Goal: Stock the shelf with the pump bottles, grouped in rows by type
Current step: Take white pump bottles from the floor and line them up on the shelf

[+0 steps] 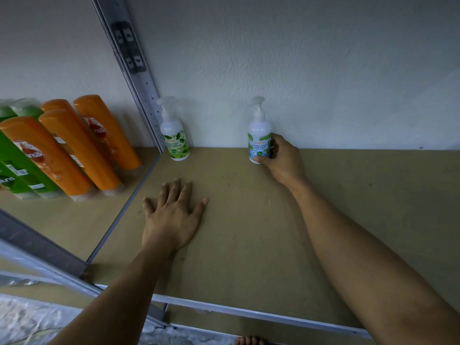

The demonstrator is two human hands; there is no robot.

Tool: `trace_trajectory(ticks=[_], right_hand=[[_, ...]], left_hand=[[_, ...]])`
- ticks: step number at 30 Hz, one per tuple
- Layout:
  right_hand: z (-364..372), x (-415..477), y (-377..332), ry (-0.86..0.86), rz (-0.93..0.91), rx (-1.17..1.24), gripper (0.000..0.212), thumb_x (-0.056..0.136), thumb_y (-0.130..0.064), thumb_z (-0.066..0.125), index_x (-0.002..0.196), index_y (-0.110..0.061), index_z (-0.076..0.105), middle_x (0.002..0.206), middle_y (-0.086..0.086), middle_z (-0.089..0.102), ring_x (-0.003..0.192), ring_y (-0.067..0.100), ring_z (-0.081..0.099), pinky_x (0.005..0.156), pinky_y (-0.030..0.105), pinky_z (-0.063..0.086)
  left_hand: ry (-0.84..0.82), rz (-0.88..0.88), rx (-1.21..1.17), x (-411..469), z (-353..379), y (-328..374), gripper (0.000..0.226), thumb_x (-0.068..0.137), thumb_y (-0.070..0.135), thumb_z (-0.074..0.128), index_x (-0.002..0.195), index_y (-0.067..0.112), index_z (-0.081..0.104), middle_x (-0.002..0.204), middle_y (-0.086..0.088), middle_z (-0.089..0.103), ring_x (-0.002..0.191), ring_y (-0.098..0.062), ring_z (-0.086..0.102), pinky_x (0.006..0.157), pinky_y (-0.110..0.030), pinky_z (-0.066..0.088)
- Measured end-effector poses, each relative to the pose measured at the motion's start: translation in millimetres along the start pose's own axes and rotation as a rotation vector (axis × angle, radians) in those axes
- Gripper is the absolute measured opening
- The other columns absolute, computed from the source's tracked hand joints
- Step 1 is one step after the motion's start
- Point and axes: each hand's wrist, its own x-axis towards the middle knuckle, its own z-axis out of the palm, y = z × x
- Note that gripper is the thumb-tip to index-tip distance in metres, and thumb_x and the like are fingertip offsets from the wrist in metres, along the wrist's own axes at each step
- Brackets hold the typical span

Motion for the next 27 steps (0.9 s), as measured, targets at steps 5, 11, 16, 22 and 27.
trace_trajectory(ticks=[5,11,16,22,27], right_hand=[[-1.5,-1.9,-2.1,-0.007,-0.007,-0.01,0.051,0.073,-0.035,0.085,0.119,-0.03,0.063,0.098,-0.019,0.067,0.089,0.001,0.065,0.082,0.028,0.054],[-2.7,-4.2,-5.5,-0.007,-0.001,-0.034,0.055,0.073,-0.036,0.085,0.122,-0.027,0.061,0.107,-0.014,0.07,0.091,0.006,0.066,0.083,0.029,0.054],[-6.0,-14.2,-7.5,-0.011,0.032,-0.169,0.08,0.075,-0.044,0.083,0.141,-0.017,0.046,0.131,0.0,0.064,0.115,0.02,0.063,0.096,0.036,0.05],[-7.9,-32.4,-9.0,-0.037,0.054,-0.393,0.082,0.083,-0.057,0.069,0.148,-0.016,0.039,0.141,0.003,0.057,0.13,0.024,0.052,0.109,0.041,0.035],[-3.5,-21.8,-24.1,-0.003,0.138,-0.382,0.062,0.083,-0.063,0.064,0.134,-0.031,0.05,0.125,-0.009,0.065,0.121,0.021,0.056,0.101,0.04,0.033]], left_hand=[[0.013,-0.009,-0.012,-1.7,-1.3,1.8,0.081,0.09,0.08,0.003,0.159,0.038,0.009,0.169,0.008,0.002,0.155,-0.016,-0.006,0.12,-0.06,0.0],[0.019,-0.01,-0.021,-3.6,-2.0,1.7,0.08,0.091,0.079,0.005,0.159,0.038,0.01,0.169,0.008,0.003,0.155,-0.016,-0.005,0.121,-0.06,0.0],[0.003,-0.012,-0.032,-5.1,-5.2,1.9,0.08,0.091,0.079,0.006,0.159,0.038,0.01,0.169,0.008,0.003,0.155,-0.016,-0.005,0.121,-0.059,-0.001],[0.005,-0.015,-0.036,-9.6,-8.1,4.2,0.079,0.092,0.078,0.006,0.159,0.037,0.013,0.169,0.007,0.005,0.155,-0.016,-0.004,0.121,-0.06,0.0],[0.023,-0.021,-0.038,-10.0,-7.9,5.7,0.077,0.093,0.076,0.009,0.159,0.036,0.016,0.169,0.008,0.007,0.155,-0.017,-0.002,0.121,-0.059,0.001]])
